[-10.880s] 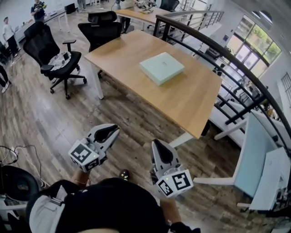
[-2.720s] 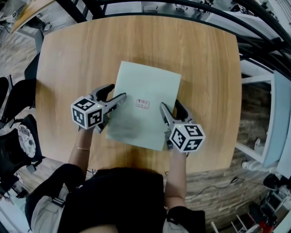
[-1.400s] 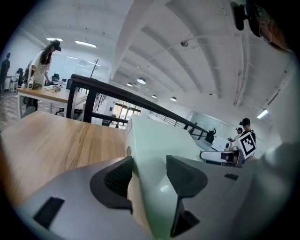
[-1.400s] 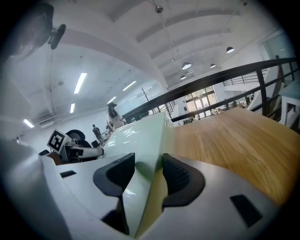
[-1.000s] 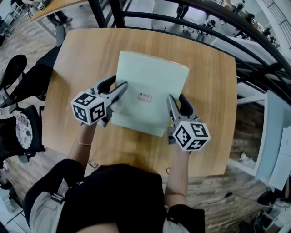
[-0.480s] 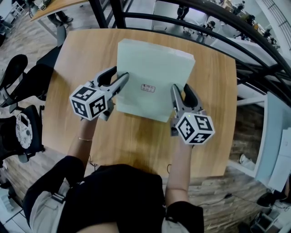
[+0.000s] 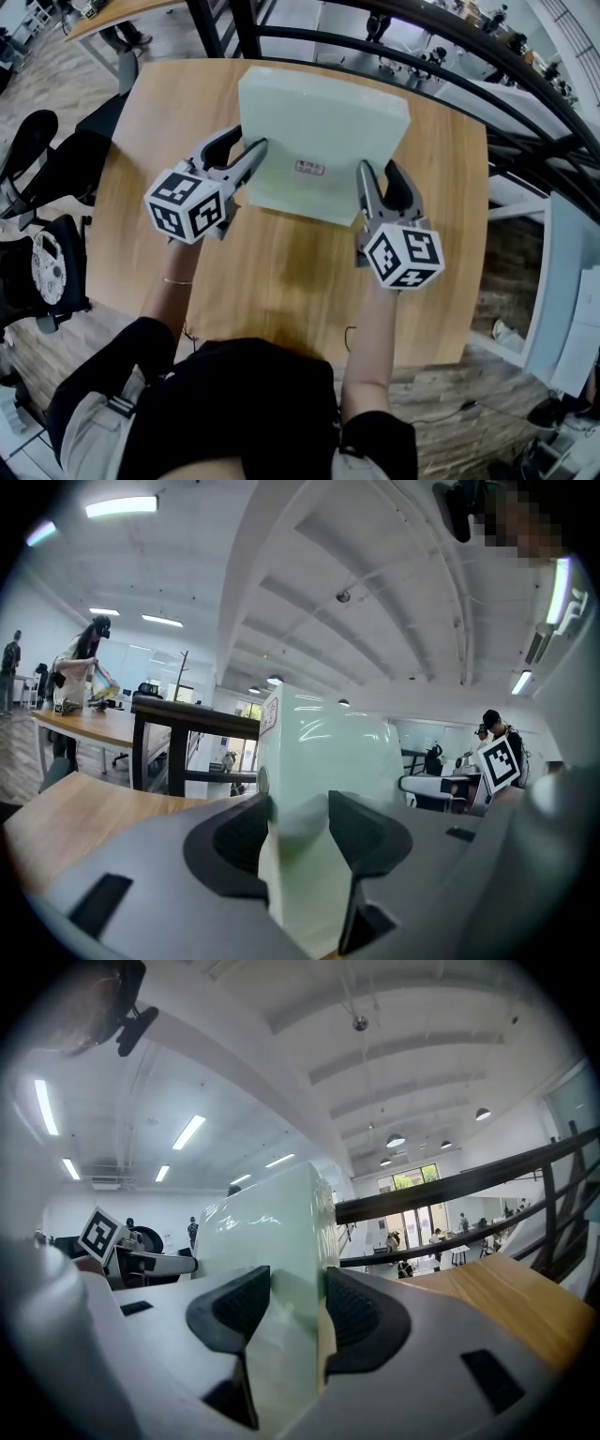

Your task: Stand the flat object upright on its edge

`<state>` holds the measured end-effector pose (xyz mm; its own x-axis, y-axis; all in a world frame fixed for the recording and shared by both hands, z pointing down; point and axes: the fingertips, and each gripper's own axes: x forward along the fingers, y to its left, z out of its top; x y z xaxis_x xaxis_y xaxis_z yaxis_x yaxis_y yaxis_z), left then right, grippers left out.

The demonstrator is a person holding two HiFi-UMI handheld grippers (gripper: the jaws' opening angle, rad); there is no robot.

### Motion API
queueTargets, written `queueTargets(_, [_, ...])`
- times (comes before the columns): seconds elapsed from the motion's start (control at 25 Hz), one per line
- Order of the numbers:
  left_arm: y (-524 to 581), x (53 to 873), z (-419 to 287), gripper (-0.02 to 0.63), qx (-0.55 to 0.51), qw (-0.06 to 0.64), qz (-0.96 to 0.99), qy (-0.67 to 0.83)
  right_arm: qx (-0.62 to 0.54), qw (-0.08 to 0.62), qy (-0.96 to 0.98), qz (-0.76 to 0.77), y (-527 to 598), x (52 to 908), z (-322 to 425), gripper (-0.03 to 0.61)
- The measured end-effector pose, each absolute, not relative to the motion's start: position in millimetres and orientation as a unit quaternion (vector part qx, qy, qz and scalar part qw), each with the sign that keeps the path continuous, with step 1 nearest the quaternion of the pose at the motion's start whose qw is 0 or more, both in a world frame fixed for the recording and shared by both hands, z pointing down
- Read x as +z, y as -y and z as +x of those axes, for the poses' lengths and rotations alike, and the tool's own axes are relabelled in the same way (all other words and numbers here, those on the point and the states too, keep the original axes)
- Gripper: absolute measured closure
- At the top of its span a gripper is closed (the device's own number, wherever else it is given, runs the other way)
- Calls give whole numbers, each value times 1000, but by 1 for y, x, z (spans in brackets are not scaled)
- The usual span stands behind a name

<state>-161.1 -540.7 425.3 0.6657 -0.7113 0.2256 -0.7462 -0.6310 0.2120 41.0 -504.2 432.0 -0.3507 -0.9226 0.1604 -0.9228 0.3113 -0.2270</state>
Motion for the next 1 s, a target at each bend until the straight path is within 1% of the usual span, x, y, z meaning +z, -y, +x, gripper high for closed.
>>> queueTargets(0.12, [542,422,-160,405,64,129,903,406,137,-3,810,571,504,433,42,388])
queueTargets(1.0, [509,422,-167,411,56,122,907,400,116,-8,804,583,470,433,35,388])
